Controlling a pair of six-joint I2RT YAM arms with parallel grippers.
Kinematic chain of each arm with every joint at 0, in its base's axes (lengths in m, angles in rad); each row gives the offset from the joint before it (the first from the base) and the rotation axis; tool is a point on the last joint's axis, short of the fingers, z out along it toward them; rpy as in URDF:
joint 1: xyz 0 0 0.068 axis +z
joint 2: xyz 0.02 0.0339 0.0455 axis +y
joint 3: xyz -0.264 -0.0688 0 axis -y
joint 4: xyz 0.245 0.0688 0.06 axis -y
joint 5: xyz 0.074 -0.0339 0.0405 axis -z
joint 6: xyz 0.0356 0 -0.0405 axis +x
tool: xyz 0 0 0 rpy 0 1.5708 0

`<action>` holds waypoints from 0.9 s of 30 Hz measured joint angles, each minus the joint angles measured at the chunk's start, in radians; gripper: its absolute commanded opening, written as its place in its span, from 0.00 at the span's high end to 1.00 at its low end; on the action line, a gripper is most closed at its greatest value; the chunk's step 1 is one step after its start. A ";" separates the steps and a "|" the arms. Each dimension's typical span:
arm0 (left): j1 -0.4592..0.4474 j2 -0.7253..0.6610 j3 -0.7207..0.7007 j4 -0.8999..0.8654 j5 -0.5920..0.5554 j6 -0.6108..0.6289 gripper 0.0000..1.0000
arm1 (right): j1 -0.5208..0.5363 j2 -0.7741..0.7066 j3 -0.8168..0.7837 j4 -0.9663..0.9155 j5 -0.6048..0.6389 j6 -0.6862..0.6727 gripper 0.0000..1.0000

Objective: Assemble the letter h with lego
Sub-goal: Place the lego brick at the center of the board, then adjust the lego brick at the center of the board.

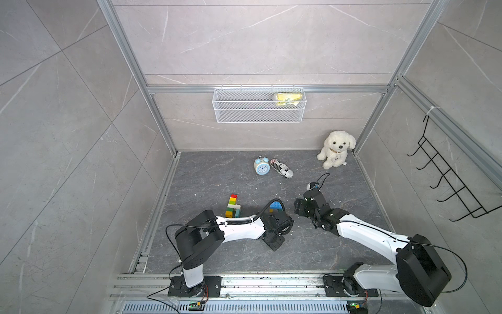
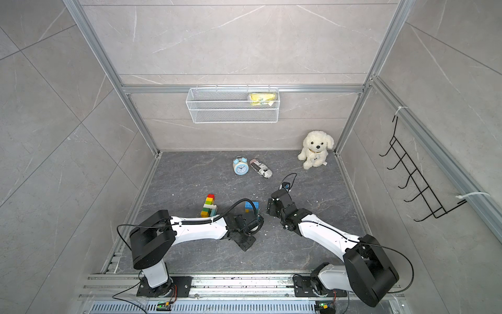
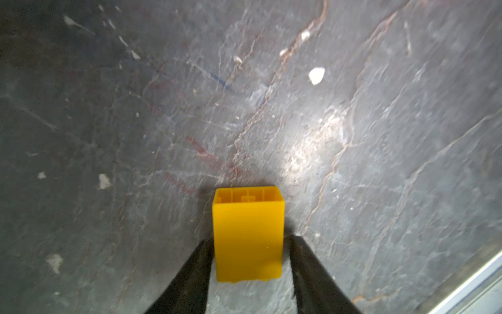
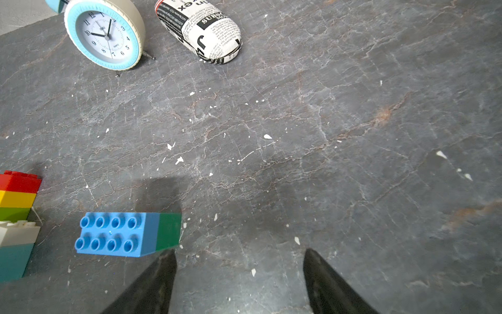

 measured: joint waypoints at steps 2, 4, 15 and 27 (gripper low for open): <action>0.002 0.000 0.000 0.010 -0.020 0.006 0.26 | -0.002 0.000 0.000 0.000 -0.009 0.002 0.21; 0.007 0.000 -0.001 0.011 -0.038 0.006 0.22 | -0.002 0.000 0.000 -0.002 -0.018 0.002 0.21; 0.069 -0.315 -0.188 0.051 -0.082 -0.108 0.05 | 0.030 0.037 0.139 -0.219 -0.240 -0.079 0.24; 0.450 -0.793 -0.486 0.112 0.027 -0.451 0.01 | 0.333 0.131 0.171 -0.407 -0.335 -0.066 0.24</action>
